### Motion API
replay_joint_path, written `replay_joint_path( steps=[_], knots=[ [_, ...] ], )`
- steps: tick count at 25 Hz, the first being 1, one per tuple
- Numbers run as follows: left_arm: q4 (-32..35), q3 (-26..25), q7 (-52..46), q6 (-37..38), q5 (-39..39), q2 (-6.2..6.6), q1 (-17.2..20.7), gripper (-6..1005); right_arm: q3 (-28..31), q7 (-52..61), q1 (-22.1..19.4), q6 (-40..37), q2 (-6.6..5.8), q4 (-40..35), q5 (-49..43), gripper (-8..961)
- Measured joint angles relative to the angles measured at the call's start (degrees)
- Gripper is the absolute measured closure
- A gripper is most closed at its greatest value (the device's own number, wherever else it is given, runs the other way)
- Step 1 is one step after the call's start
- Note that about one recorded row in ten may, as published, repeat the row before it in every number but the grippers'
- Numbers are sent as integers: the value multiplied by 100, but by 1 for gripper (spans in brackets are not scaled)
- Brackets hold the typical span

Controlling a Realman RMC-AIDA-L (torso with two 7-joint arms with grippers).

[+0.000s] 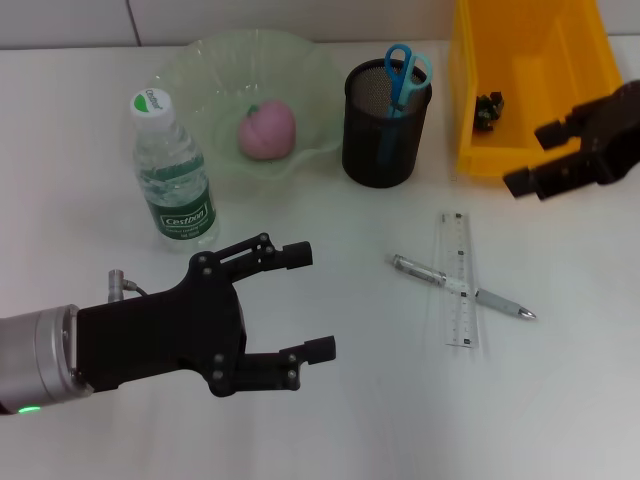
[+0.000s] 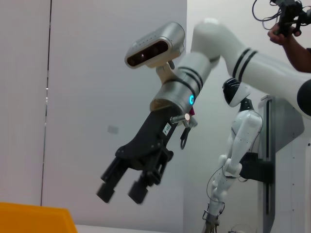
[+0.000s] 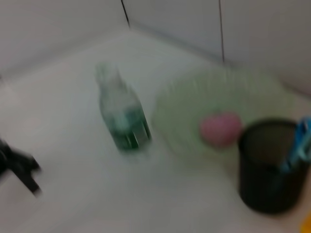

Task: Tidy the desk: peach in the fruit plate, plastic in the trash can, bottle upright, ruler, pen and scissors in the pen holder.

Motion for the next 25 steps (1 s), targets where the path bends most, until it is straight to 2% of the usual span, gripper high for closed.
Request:
replay_joint_path(
  steps=[4,6,10,12,18,20,25],
  knots=[
    [-3,10,-23,-29,10,4,-15,131,-370,730,510,-290,106,-148,-1104,190],
    [-3,11,-62,-34,14,4,-24,131,-445,1604,754,-285,133,1,-1563,192],
    [-3,11,-83,-38,14,4,-27,132,-1093,2086,750,-315,149,72,-1635,197],
    [-3,24,-85,-41,15,4,-27,133,-1438,1913,739,-297,133,153,-1714,199],
    [-3,7,-87,-32,15,4,-6,134,-1675,1076,732,-319,135,189,-1835,202],
    [-3,1,-88,-22,15,4,1,134,-1754,546,667,-362,143,115,-1822,203],
    [-3,0,-147,-18,13,-6,13,135,-2326,-1727,247,-308,171,-224,-1778,205]
  ],
)
